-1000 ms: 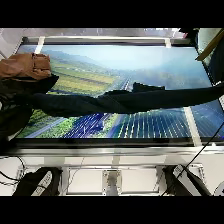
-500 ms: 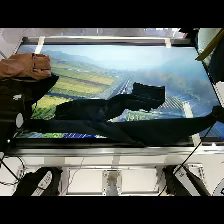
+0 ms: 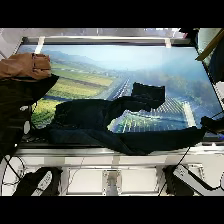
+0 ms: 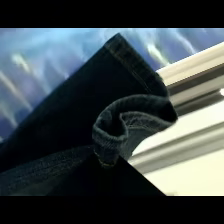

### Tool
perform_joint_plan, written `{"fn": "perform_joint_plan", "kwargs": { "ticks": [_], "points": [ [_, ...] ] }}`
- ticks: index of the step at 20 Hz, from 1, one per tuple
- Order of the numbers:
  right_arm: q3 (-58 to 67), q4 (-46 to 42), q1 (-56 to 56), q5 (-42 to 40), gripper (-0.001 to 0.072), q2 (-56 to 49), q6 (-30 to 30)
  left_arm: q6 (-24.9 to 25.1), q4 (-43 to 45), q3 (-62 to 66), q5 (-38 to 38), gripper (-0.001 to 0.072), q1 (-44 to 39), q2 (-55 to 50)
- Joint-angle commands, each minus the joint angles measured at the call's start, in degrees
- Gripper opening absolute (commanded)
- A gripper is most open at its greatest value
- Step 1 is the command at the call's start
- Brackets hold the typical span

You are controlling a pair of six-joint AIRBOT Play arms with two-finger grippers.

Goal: Fold the clothes and pants, and hang the long-sleeved shirts on hangers.

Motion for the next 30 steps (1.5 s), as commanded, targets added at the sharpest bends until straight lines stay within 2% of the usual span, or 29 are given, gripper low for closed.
{"fn": "perform_joint_plan", "kwargs": {
  "ticks": [1, 2, 3, 4, 6, 8, 10, 13, 14, 16, 19, 22, 24, 26, 27, 29, 30],
  "points": [
    [-0.5, 0.4, 0.0, -4.9, 0.0030, -1.4, 3.1, -0.2, -0.5, -0.8, -0.1, 0.0048, 0.0, -0.1],
    [0.6, 0.5, 0.0, -4.8, 0.0149, -1.4, 3.0, -0.2, -0.9, 1.0, -0.4, 0.0297, -0.1, -0.1],
    [2.6, 0.6, 0.0, -4.3, 0.0387, -1.4, 3.0, -0.2, -1.6, 4.2, -0.2, 0.0720, -0.1, -0.1],
    [5.2, 1.4, 0.0, -3.8, 0.0539, -1.4, 3.0, -0.7, -1.9, 8.7, 1.0, 0.0684, -0.1, -0.1],
    [11.9, 6.9, 0.0, -3.9, 0.0543, -1.4, 3.1, -1.3, -1.8, 16.9, 8.5, 0.0685, -0.1, -0.3],
    [16.3, 17.5, 0.1, -8.5, 0.0540, -1.4, 2.9, -1.2, -1.8, 23.8, 14.5, 0.0684, 0.0, -3.9],
    [16.7, 22.4, 1.3, -13.4, 0.0504, -1.6, 2.9, 2.2, -3.8, 27.7, 12.6, 0.0617, 0.0, -11.7],
    [16.7, 22.4, 6.4, -11.7, 0.0505, -3.7, 2.8, 4.7, -13.6, 32.8, 11.3, 0.0617, 0.0, -25.7],
    [16.7, 22.3, 8.3, -11.2, 0.0505, -4.4, 2.5, 8.5, -17.7, 35.3, 10.2, 0.0617, 0.0, -30.9],
    [16.7, 22.1, 11.7, -11.3, 0.0506, -5.6, 2.1, 12.8, -22.4, 42.1, 3.2, 0.0611, 0.0, -40.9],
    [16.7, 21.2, 15.0, -11.5, 0.0506, -6.8, 1.1, 15.3, -22.7, 52.1, -7.6, 0.0602, -0.1, -52.2],
    [16.7, 20.9, 15.5, -12.2, 0.0506, -6.9, 1.1, 16.0, -23.1, 56.0, -9.3, 0.0572, -0.1, -56.0],
    [16.7, 20.9, 15.5, -12.5, 0.0506, -7.0, 1.2, 19.4, -28.4, 56.2, -9.0, 0.0536, -0.1, -56.3],
    [16.7, 20.9, 15.5, -12.8, 0.0505, -7.0, 1.4, 20.4, -33.0, 56.2, -9.2, 0.0533, -0.1, -56.5],
    [16.7, 21.0, 15.5, -12.9, 0.0505, -7.0, 1.6, 20.4, -33.9, 56.2, -10.1, 0.0480, -0.1, -56.8],
    [16.7, 21.0, 15.5, -12.9, 0.0505, -7.0, 1.6, 20.4, -34.3, 56.2, -12.0, 0.0128, -0.1, -57.1],
    [16.7, 21.0, 15.5, -13.0, 0.0505, -7.0, 1.6, 20.5, -34.3, 56.2, -12.0, 0.0022, -0.1, -57.1]
  ]
}}
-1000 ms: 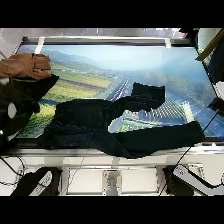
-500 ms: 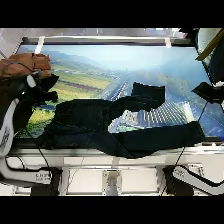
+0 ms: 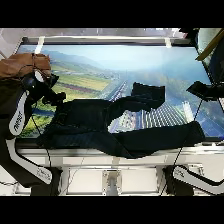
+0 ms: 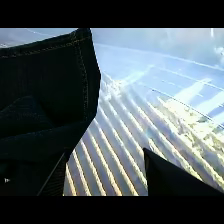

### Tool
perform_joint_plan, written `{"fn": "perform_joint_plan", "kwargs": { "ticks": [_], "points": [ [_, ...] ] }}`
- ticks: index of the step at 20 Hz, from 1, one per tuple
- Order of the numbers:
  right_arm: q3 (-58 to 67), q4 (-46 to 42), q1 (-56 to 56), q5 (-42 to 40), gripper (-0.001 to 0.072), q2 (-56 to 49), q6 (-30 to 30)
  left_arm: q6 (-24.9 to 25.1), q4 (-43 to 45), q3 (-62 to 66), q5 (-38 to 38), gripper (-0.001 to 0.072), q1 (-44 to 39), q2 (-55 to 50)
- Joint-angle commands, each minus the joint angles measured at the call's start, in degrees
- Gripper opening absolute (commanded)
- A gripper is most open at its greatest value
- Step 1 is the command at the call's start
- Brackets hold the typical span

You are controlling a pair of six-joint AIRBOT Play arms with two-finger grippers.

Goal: Fold the clothes and pants, and hang the long-sleeved shirts on hangers.

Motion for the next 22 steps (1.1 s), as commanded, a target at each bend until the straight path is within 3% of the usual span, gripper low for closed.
{"fn": "perform_joint_plan", "kwargs": {
  "ticks": [1, 6, 11, 16, 22],
  "points": [
    [0.0, 0.0, 0.1, -0.7, 0.0505, 0.0, 0.2, 0.9, -3.0, 0.5, -1.7, 0.0022, 0.0, -0.7],
    [0.0, 0.7, 0.1, -2.1, 0.0504, -5.0, 0.3, 0.7, -2.1, 5.9, 0.3, 0.0021, 1.6, 1.0],
    [2.7, 12.5, 4.0, -6.8, 0.0504, -21.8, -1.8, -0.8, -2.0, 9.6, 0.3, 0.0021, 4.5, 5.8],
    [16.6, 11.8, 9.0, -9.9, 0.0481, -36.9, 0.3, -0.8, -2.0, 9.6, -0.2, 0.0021, 5.0, 7.7],
    [23.7, 11.5, 9.4, -8.3, 0.0474, -42.9, 1.4, -0.8, -2.0, 9.6, -0.1, 0.0021, 5.0, 7.6]
  ]
}}
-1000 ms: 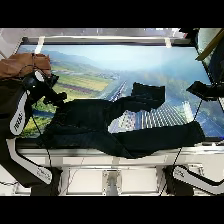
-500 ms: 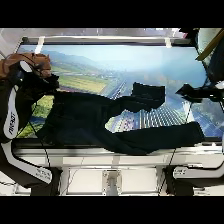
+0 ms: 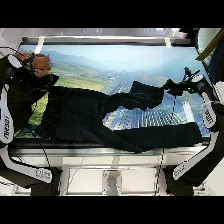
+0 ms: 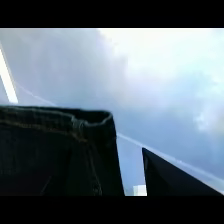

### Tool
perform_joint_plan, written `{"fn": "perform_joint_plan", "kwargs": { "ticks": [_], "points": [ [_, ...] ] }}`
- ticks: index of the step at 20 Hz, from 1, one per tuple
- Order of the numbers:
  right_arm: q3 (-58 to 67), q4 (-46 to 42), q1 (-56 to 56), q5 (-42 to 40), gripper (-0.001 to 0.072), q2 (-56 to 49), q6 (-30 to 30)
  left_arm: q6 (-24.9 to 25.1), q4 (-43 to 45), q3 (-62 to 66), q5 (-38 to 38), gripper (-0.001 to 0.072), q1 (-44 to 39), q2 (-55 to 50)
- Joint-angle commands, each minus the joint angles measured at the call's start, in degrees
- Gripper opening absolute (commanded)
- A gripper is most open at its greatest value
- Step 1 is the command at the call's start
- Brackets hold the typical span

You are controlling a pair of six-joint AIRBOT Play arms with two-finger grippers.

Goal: Fold the clothes and pants, and hang the long-sleeved shirts on hangers.

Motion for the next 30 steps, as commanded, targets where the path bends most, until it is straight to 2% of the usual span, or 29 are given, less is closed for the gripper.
{"fn": "perform_joint_plan", "kwargs": {
  "ticks": [1, 3, 4, 5, 8, 12, 15, 17, 21, 25, 28, 30],
  "points": [
    [4.2, 0.1, 0.7, 2.4, 0.0433, -3.8, 0.4, 0.0, 0.0, 0.1, 0.0, 0.0021, 0.1, 0.1],
    [5.9, 0.2, 1.3, 5.9, 0.0428, -5.0, -0.6, 0.0, 0.0, 0.1, 0.0, 0.0021, 0.1, 0.1],
    [6.4, 0.2, 1.7, 7.0, 0.0338, -5.2, -1.7, 0.0, 0.0, 0.1, 0.0, 0.0021, 0.1, 0.1],
    [6.6, 0.3, 2.0, 7.3, 0.0202, -5.1, -2.6, 0.0, 0.0, 0.1, 0.0, 0.0021, 0.1, 0.1],
    [8.3, 1.1, 2.4, 8.3, 0.0022, -5.0, -2.6, 0.0, 0.0, 0.1, 0.0, 0.0021, 0.1, 0.1],
    [16.7, -1.6, 0.6, 20.1, 0.0022, -1.7, -2.6, -1.8, 0.7, 1.4, 1.4, 0.0021, 1.7, 1.2],
    [24.9, -8.2, -2.4, 31.6, 0.0022, 5.3, -2.4, -2.1, 0.7, 2.3, 2.5, 0.0021, 4.5, 4.9],
    [27.5, -12.5, -4.6, 35.5, 0.0022, 11.6, -2.4, -2.2, 1.1, 2.3, 2.6, 0.0021, 6.8, 7.8],
    [24.8, -15.8, -8.0, 37.0, 0.0022, 22.2, -2.4, -3.5, 4.4, 2.3, 0.9, 0.0021, 9.8, 10.5],
    [19.9, -17.5, -8.1, 40.5, 0.0022, 23.2, -2.1, -3.5, 10.3, 1.0, 0.1, 0.0021, 9.8, 10.0],
    [12.2, -21.1, -8.1, 37.4, 0.0022, 23.2, -1.7, -3.9, 16.9, -1.4, 0.4, 0.0021, 10.1, 9.8],
    [6.1, -21.7, -8.1, 34.6, 0.0022, 23.2, -1.5, -3.9, 17.2, -2.9, 0.5, 0.0020, 10.1, 9.0]
  ]
}}
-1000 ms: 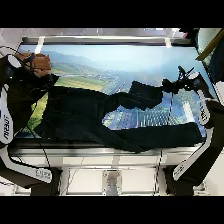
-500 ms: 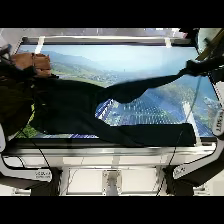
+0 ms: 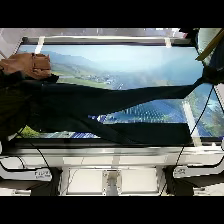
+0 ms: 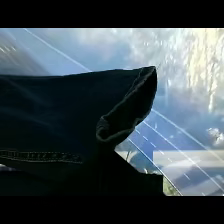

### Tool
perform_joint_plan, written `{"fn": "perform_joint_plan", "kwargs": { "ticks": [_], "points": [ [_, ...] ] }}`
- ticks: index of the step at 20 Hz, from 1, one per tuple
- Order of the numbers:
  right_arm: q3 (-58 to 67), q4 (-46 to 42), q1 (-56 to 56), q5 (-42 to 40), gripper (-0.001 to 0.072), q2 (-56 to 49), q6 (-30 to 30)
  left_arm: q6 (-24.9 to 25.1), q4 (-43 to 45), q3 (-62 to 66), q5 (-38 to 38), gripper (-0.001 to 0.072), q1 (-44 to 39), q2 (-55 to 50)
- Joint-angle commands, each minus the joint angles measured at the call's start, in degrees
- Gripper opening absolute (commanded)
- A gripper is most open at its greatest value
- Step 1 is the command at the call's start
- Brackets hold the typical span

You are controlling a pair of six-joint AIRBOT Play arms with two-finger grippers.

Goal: Fold the clothes and pants, and hang the long-sleeved shirts on hangers.

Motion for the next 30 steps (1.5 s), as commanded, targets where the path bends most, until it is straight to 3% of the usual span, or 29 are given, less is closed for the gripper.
{"fn": "perform_joint_plan", "kwargs": {
  "ticks": [1, 4, 7, 10, 12, 15, 17, 20, 21, 22, 23, 24, 27, 30],
  "points": [
    [-10.0, -2.4, -0.1, -5.6, 0.0021, 0.4, 0.8, -0.3, 3.8, -1.9, -0.1, 0.0020, 0.2, -1.3],
    [-9.4, 1.6, 0.7, -16.7, 0.0021, 0.6, 1.5, -4.0, 3.8, -1.9, 1.3, 0.0021, 0.2, -2.4],
    [-0.3, 4.9, 0.7, -24.9, 0.0021, 0.5, 1.5, -5.5, 3.8, -1.9, 2.5, 0.0020, 0.2, -2.5],
    [6.4, 5.4, 0.7, -25.2, 0.0020, 0.3, 0.6, -5.7, 3.3, -1.9, 2.4, 0.0020, 0.2, -2.5],
    [6.5, 4.3, 0.7, -19.8, 0.0021, 0.3, -1.0, -5.7, 3.1, -1.9, 2.3, 0.0021, 0.2, -2.5],
    [-2.0, -3.1, 0.0, -9.5, 0.0021, 0.1, -2.4, -5.6, 3.1, -2.0, 2.1, 0.0020, 0.2, -2.6],
    [-13.9, -3.2, -1.6, -11.6, 0.0021, 0.1, -2.1, -5.6, 3.1, -2.0, 2.1, 0.0021, 0.2, -2.8],
    [-32.4, -3.3, -3.6, -21.1, 0.0023, 0.0, 1.6, -5.7, 3.1, -2.0, 2.1, 0.0021, 0.2, -3.4],
    [-36.1, -3.7, -4.2, -21.7, 0.0054, 0.0, 1.5, -5.7, 3.1, -2.0, 2.1, 0.0021, 0.2, -3.6],
    [-38.2, -4.5, -4.9, -21.3, 0.0211, 0.0, 1.5, -5.6, 3.1, -2.0, 2.1, 0.0021, 0.2, -3.9],
    [-38.5, -5.0, -5.9, -20.0, 0.0456, 0.0, 1.5, -5.6, 3.1, -2.0, 2.1, 0.0021, 0.2, -4.0],
    [-37.4, -5.0, -7.1, -18.7, 0.0492, 0.2, 1.5, -5.6, 3.1, -1.9, 2.1, 0.0021, 0.2, -4.1],
    [-30.5, -1.9, -9.7, -18.0, 0.0490, 0.6, 1.5, -5.7, 3.1, -1.9, 2.1, 0.0021, 0.2, -4.1],
    [-25.2, 1.5, -8.3, -26.8, 0.0467, 0.2, 1.5, -6.5, 3.1, -2.0, 2.1, 0.0021, 0.2, -4.1]
  ]
}}
